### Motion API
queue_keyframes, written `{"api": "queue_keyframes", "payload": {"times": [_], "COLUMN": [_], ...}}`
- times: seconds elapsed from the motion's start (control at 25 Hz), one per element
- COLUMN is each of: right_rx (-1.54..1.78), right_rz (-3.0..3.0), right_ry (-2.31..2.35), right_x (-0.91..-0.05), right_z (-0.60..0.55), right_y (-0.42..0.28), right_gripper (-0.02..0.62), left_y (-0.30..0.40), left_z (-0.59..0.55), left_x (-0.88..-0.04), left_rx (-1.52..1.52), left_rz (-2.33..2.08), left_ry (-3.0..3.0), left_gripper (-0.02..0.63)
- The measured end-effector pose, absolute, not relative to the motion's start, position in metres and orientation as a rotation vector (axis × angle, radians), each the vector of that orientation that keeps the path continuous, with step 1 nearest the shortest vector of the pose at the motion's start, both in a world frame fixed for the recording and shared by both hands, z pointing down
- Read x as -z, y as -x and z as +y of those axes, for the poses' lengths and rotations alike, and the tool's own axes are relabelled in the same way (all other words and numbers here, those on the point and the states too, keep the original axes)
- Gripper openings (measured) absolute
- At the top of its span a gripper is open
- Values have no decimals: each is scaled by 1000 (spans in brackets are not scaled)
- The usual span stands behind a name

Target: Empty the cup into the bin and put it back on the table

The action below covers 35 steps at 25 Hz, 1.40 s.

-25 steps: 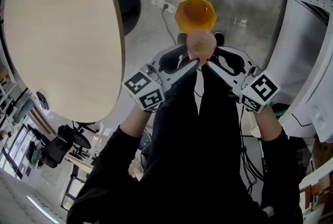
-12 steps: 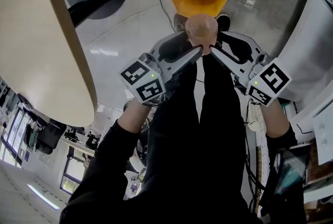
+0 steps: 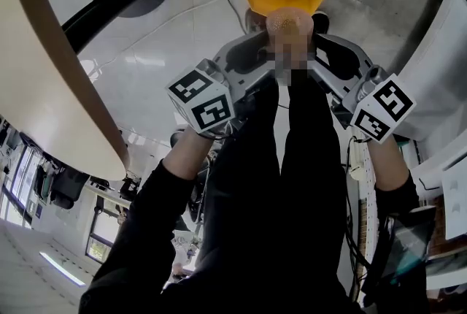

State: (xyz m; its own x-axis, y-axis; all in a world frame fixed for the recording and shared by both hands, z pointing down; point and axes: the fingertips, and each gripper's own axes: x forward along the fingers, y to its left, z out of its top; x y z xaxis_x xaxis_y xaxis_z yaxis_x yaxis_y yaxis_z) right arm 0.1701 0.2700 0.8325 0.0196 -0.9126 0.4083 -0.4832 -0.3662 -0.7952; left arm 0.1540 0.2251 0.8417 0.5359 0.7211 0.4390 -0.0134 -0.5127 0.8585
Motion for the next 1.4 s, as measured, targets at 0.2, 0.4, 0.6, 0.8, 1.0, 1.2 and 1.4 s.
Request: {"api": "queue_keyframes", "payload": {"times": [0.2, 0.4, 0.6, 0.8, 1.0, 1.2, 1.4], "right_rx": [1319, 1344, 1350, 1362, 1380, 1398, 1412], "right_rz": [1358, 1319, 1278, 1261, 1229, 1182, 1168], "right_ry": [1846, 1818, 1796, 1779, 1766, 1740, 1720], "right_x": [-835, -841, -840, -842, -845, -850, -852], "right_z": [273, 274, 274, 274, 275, 276, 276], "right_y": [-170, -168, -169, -170, -169, -170, -168], "right_gripper": [161, 161, 161, 161, 161, 161, 161], "left_y": [-153, -151, -149, -149, -148, -147, -143], "left_z": [227, 228, 228, 228, 230, 230, 231], "left_x": [-845, -850, -850, -852, -855, -859, -861], "left_rx": [-1073, -1107, -1121, -1144, -1176, -1215, -1222], "left_rz": [535, 524, 491, 488, 451, 419, 403], "left_ry": [-1855, -1810, -1765, -1757, -1715, -1675, -1626], "left_gripper": [241, 241, 241, 241, 241, 241, 241]}}
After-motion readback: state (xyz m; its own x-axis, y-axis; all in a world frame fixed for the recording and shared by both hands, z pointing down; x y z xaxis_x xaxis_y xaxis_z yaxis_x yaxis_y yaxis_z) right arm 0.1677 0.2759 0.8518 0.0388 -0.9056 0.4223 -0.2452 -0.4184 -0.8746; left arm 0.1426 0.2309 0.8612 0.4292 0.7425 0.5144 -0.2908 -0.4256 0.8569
